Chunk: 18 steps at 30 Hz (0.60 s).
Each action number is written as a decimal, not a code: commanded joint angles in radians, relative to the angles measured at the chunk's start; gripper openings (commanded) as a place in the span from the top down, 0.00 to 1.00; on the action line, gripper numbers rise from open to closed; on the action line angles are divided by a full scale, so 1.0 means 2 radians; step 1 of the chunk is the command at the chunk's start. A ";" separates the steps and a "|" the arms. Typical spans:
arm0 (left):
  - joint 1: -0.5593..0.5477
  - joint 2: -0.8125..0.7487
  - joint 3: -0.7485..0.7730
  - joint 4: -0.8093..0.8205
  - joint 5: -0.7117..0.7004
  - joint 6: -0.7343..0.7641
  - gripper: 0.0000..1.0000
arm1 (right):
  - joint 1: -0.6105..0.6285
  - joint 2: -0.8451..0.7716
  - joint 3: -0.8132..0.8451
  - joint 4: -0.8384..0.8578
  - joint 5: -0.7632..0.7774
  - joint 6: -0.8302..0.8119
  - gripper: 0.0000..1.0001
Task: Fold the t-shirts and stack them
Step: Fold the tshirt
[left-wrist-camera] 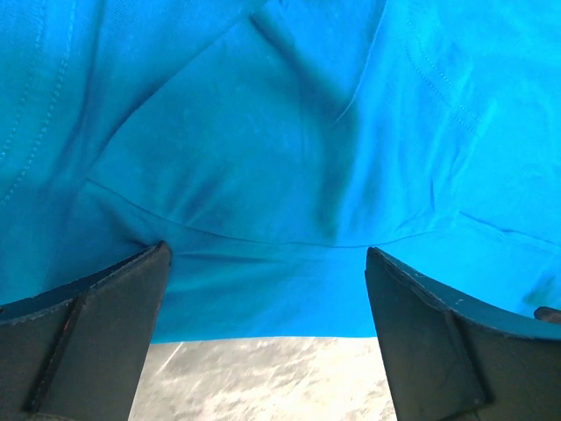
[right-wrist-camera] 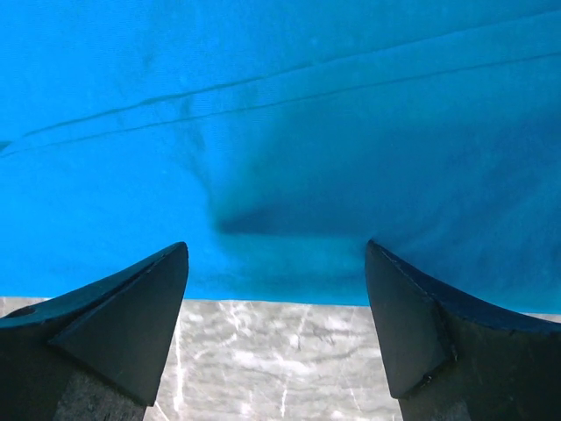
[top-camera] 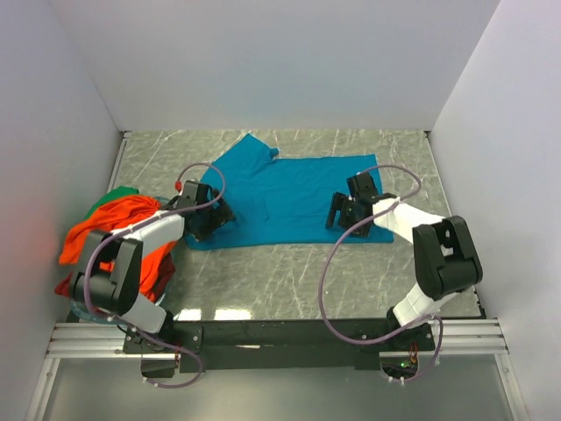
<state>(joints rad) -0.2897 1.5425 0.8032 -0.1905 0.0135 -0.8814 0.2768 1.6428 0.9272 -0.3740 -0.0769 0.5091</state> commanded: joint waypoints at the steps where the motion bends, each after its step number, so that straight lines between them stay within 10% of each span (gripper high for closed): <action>1: -0.005 -0.039 -0.036 -0.011 0.003 -0.016 0.00 | -0.002 -0.021 -0.053 -0.023 -0.021 0.009 0.12; 18: -0.052 -0.225 -0.176 -0.108 -0.005 -0.095 0.01 | 0.000 -0.162 -0.182 -0.055 -0.041 0.038 0.12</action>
<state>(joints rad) -0.3897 1.1343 0.4908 -0.2958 0.0147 -1.0122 0.2749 1.3369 0.6327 -0.3565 -0.1524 0.5579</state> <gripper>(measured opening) 0.994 0.880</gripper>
